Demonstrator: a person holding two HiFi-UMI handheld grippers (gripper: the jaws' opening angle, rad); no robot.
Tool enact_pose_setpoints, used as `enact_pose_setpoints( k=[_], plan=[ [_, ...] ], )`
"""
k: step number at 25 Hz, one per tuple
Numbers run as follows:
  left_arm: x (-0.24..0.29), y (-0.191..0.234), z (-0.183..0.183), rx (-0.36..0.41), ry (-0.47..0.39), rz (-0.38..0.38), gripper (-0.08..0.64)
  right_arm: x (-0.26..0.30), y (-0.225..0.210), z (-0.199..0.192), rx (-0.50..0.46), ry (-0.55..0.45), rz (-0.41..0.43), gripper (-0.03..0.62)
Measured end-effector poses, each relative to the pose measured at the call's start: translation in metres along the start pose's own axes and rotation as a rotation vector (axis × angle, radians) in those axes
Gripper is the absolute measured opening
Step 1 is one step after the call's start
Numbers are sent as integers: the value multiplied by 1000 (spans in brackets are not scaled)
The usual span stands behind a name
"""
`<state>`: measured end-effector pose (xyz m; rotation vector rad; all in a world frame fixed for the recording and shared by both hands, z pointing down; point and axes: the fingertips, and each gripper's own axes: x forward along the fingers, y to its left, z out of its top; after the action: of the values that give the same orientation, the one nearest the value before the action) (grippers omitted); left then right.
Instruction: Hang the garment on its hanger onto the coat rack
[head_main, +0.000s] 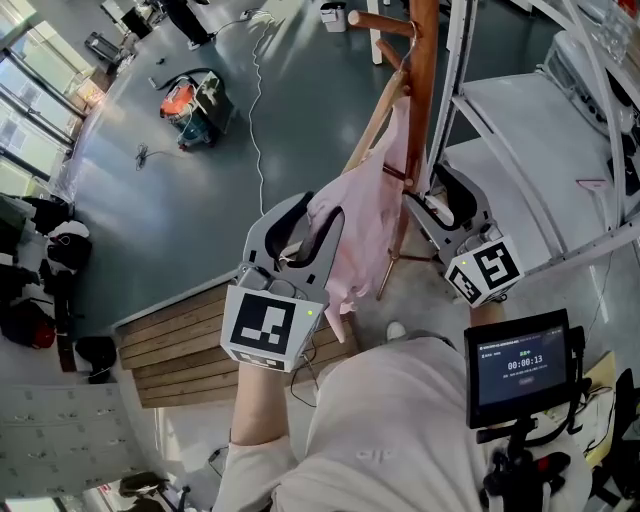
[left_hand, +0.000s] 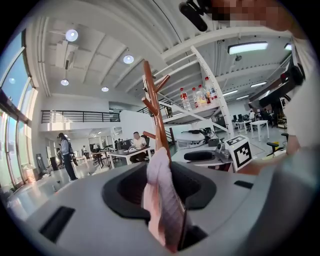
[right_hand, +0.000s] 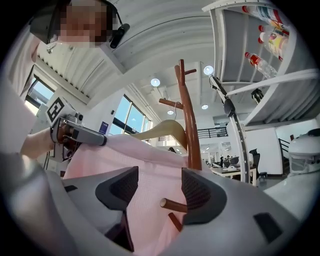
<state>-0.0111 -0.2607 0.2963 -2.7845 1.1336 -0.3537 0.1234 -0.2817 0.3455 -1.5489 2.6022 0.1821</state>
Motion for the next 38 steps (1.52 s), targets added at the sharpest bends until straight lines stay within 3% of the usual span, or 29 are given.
enact_pose_setpoints(
  k=[6, 10, 16, 24, 31, 38],
  plan=[
    [20, 4, -1, -16, -30, 49, 133, 14, -22, -5, 3, -10, 27, 276],
    [16, 9, -3, -35, -20, 60, 133, 27, -48, -8, -34, 26, -50, 276],
    [5, 6, 3, 48, -3, 70, 135, 18, -77, 27, 37, -50, -69, 276],
    [-15, 15, 20, -11, -70, 113, 133, 16, -67, 17, 34, -30, -55, 276],
    [-94, 37, 18, -28, -137, 83, 132, 2, 19, 39, -9, -11, -67, 275],
    [-76, 37, 5, -37, -132, 45, 131, -11, -17, 26, -8, 30, -184, 273]
  ],
)
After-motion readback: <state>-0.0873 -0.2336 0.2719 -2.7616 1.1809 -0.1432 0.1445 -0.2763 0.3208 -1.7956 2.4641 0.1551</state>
